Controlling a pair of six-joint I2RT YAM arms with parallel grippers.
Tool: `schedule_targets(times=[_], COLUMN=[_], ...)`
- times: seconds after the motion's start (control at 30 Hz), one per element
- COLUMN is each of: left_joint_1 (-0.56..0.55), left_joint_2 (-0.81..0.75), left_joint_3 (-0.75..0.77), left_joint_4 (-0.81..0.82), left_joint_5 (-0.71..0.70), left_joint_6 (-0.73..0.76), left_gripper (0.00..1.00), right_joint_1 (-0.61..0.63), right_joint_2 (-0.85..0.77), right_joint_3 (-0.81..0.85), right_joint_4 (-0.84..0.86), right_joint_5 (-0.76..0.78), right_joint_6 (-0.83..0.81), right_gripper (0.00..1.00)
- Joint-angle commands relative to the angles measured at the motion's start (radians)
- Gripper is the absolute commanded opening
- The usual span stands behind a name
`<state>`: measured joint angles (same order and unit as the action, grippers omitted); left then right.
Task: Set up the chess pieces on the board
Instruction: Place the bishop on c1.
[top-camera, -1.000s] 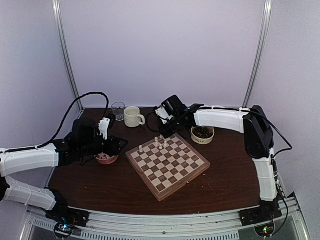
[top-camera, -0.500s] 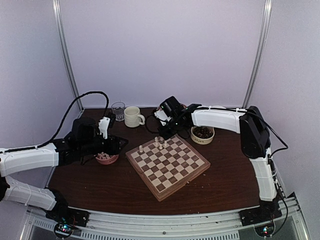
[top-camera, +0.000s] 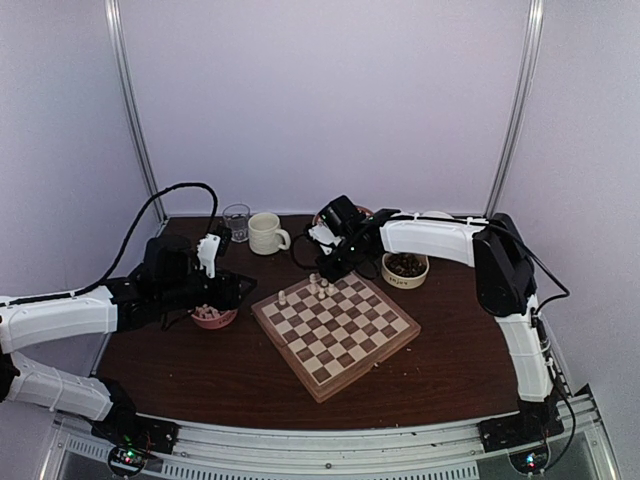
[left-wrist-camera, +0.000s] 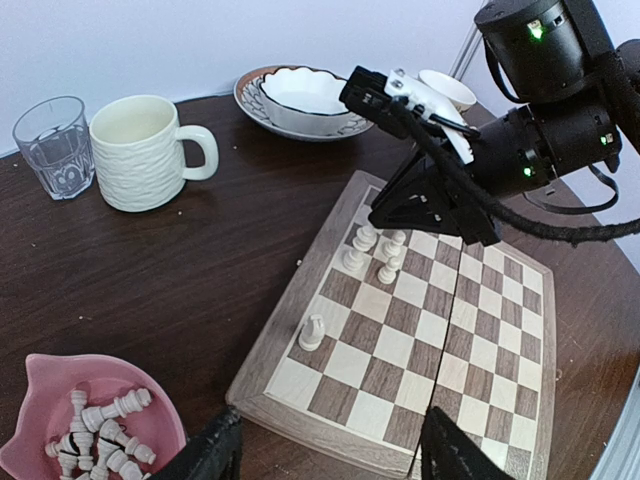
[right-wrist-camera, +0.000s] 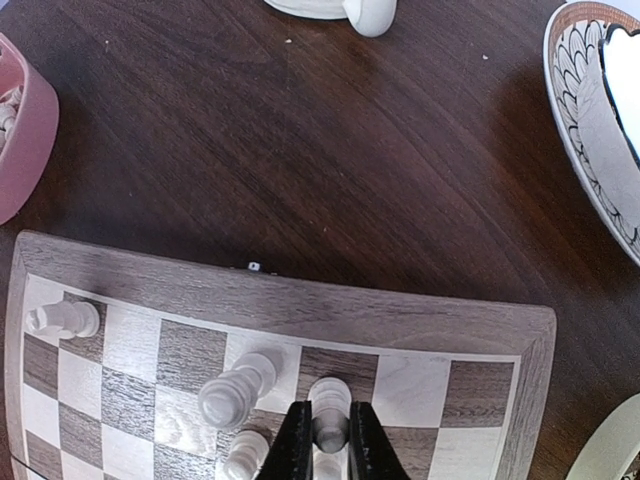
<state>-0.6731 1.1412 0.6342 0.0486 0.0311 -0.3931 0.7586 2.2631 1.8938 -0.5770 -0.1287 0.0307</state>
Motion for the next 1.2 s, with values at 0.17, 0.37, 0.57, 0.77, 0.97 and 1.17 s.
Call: schedule_targets(times=[0.17,0.37,0.57,0.77,0.97,1.17], left_joint_1=[0.006,0.006,0.006,0.006,0.006,0.006], left_joint_2=[0.010,0.009,0.013,0.014,0.014,0.014], left_joint_3=[0.034,0.033,0.035,0.036,0.036,0.036], left_joint_4=[0.013,0.013,0.014,0.013,0.013,0.011], left_joint_5=[0.006,0.008,0.007,0.009,0.009,0.008], left_joint_6=[0.013,0.013,0.013,0.013,0.013,0.013], left_gripper=[0.61,0.61,0.61,0.61,0.61,0.61], right_joint_1=[-0.008,-0.009,-0.010,-0.010,-0.012,-0.012], right_joint_2=[0.013,0.016,0.027,0.037,0.034,0.033], right_joint_3=[0.033,0.036,0.050,0.065,0.063,0.062], right_joint_4=[-0.016,-0.012,-0.015,-0.025,-0.027,-0.031], right_joint_5=[-0.023,-0.039,-0.040,-0.034,-0.030,-0.028], right_joint_6=[-0.002,-0.002,-0.003,-0.005,-0.007,-0.006], right_gripper=[0.09,0.09,0.09,0.11,0.13,0.14])
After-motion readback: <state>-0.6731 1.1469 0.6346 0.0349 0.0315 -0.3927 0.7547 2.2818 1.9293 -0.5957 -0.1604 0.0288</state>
